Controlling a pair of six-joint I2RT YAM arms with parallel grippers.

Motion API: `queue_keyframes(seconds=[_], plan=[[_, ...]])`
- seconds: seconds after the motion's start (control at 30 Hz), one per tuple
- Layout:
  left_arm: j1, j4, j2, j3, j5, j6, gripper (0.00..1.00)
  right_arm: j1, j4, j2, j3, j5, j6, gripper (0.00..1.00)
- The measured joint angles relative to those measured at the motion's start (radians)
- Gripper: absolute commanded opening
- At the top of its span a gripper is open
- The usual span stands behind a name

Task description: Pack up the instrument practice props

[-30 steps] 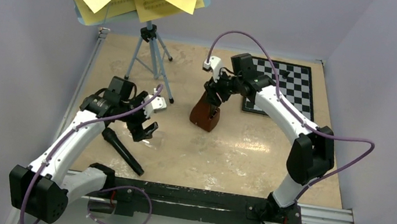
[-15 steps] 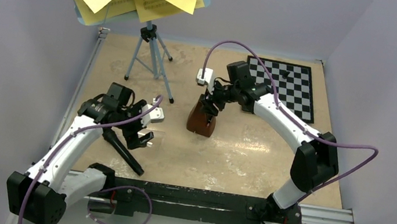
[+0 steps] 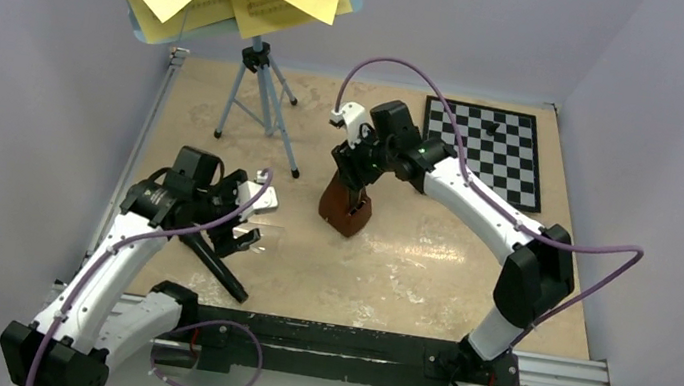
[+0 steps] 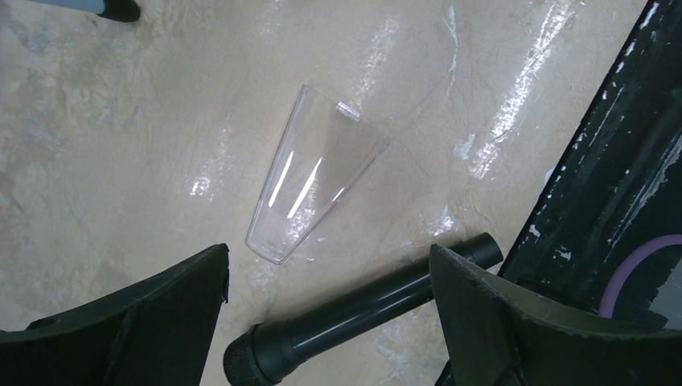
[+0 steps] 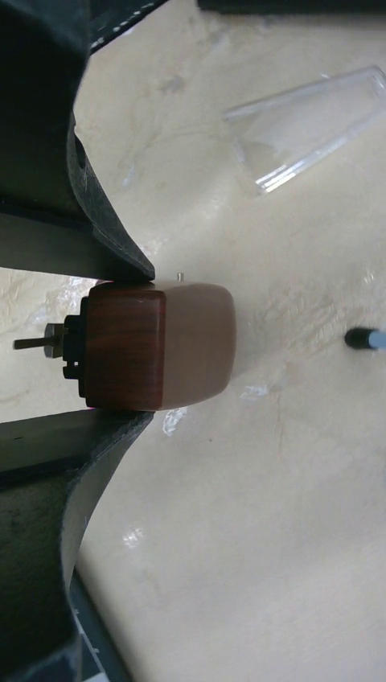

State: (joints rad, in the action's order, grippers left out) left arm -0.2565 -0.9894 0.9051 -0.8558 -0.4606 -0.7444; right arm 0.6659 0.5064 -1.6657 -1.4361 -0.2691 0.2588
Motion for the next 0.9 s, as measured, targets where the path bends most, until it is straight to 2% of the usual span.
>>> queue_keyframes(seconds=[0.1, 0.4, 0.87, 0.9], plan=[[0.000, 0.001, -0.042, 0.000, 0.026, 0.000, 0.99, 0.011, 0.036, -0.038, -0.060, 0.086, -0.096, 0.00], [0.000, 0.000, -0.106, -0.009, 0.046, 0.029, 0.99, 0.063, 0.039, -0.040, -0.061, 0.251, -0.229, 0.00], [0.000, -0.009, -0.177, -0.010, 0.043, 0.051, 0.99, 0.121, 0.090, -0.010, -0.047, 0.306, -0.333, 0.00], [0.000, -0.009, -0.182, -0.010, 0.042, 0.053, 0.99, 0.123, 0.095, -0.009, -0.047, 0.305, -0.336, 0.07]])
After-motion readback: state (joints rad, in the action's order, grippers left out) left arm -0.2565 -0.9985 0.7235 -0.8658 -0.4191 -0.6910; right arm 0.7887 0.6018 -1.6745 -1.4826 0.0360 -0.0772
